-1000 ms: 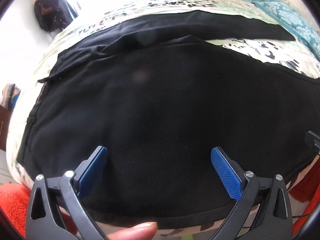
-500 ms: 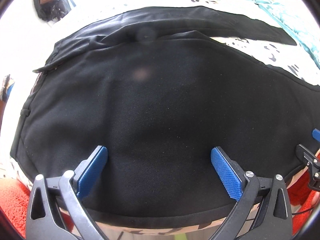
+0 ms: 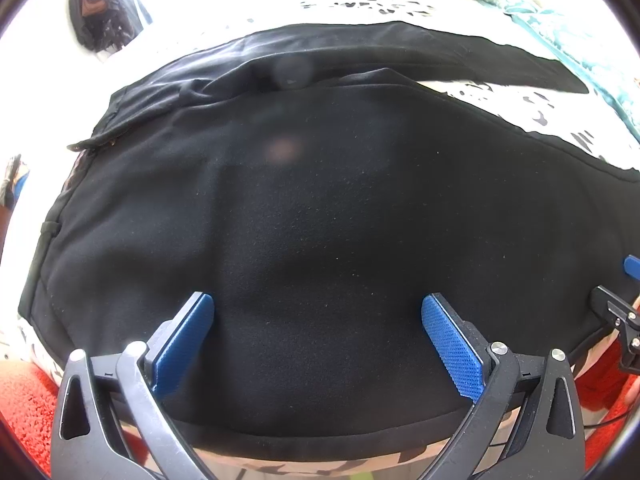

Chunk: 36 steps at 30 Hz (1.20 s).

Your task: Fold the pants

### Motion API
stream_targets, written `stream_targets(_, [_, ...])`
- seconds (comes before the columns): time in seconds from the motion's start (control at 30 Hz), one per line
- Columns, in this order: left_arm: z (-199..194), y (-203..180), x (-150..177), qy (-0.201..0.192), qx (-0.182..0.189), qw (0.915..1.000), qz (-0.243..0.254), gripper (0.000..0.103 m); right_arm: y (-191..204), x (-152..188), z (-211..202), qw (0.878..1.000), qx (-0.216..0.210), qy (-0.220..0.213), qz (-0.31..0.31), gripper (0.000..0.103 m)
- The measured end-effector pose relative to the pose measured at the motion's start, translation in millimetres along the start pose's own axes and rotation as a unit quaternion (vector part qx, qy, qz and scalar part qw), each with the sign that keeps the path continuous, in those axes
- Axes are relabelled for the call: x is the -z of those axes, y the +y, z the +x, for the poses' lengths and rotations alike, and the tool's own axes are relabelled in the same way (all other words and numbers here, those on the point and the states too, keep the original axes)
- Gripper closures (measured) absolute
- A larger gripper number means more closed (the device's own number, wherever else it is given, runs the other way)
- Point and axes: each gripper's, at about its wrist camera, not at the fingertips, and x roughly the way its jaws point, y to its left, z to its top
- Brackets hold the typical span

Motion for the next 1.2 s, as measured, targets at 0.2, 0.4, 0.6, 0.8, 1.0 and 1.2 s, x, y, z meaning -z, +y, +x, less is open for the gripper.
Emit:
stream_targets(0.2, [-3.8, -2.5, 4.4, -0.007, 0.001, 1.0000, 0.005, 0.000, 1.6, 0.4, 0.4, 1.000, 0.002, -0.001, 0.000, 0.000])
stream_targets(0.4, [-4.8, -2.6, 3.2, -0.006, 0.001, 1.0000, 0.005, 0.000, 0.8, 0.5, 0.0, 1.000, 0.002, -0.001, -0.001, 0.000])
stream_targets(0.6, [-5.3, -3.1, 2.2, -0.007, 0.000, 1.0000, 0.006, 0.000, 0.8, 0.7, -0.1, 1.000, 0.002, -0.002, -0.001, 0.000])
stream_targets(0.8, [-5.9, -4.1, 1.7, -0.009, -0.001, 0.9999, 0.005, 0.000, 0.8, 1.0, 0.1, 1.000, 0.001, -0.002, -0.001, 0.000])
stream_targets(1.0, [-7.2, -3.4, 2.8, -0.013, 0.001, 0.9999, 0.005, 0.000, 1.1, 1.2, 0.4, 1.000, 0.001, -0.002, -0.001, 0.000])
stream_targets(1.2, [-7.6, -1.5, 2.9, -0.014, 0.004, 0.9999, 0.005, 0.000, 0.9, 1.5, 0.3, 1.000, 0.002, -0.002, -0.002, 0.000])
